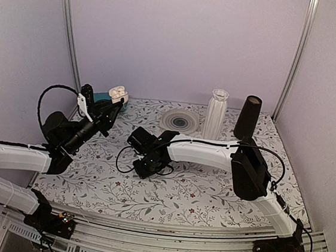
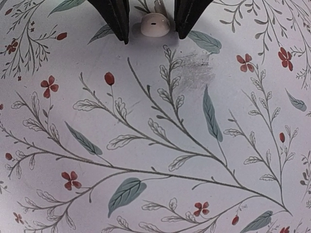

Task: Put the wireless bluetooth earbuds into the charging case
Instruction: Pick up the left earbud from the center of the board.

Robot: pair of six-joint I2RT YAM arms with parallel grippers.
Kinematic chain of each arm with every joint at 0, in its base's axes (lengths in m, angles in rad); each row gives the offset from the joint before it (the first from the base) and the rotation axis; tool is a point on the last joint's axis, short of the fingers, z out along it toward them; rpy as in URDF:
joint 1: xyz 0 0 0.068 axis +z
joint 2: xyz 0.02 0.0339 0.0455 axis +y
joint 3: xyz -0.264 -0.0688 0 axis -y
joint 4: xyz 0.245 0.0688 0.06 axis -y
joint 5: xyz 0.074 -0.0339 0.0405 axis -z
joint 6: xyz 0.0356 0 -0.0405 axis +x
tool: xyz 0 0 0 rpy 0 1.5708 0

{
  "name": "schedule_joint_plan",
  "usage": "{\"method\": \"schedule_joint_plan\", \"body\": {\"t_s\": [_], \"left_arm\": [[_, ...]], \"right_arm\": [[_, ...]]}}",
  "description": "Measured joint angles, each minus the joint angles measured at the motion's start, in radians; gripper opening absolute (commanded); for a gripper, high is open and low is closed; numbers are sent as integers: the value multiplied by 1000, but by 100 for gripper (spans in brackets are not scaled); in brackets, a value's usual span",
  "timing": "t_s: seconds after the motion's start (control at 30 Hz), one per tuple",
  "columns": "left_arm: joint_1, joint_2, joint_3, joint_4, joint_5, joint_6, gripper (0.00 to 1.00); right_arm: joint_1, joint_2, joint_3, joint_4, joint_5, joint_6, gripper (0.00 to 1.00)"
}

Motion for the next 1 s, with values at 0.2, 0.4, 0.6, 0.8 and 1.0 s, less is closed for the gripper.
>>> {"method": "schedule_joint_plan", "body": {"t_s": [0.2, 0.4, 0.6, 0.8, 1.0], "left_arm": [[0, 7, 3, 0, 0, 0, 0], [2, 7, 3, 0, 0, 0, 0], [3, 7, 3, 0, 0, 0, 0], [5, 8, 3, 0, 0, 0, 0], [5, 10, 3, 0, 0, 0, 0]], "right_arm": [[8, 19, 32, -22, 21, -6, 30], [12, 27, 45, -25, 27, -9, 28], [13, 34, 57, -32, 30, -13, 25], [15, 37, 64, -40, 38, -16, 22], [18, 37, 65, -40, 45, -16, 15]]}}
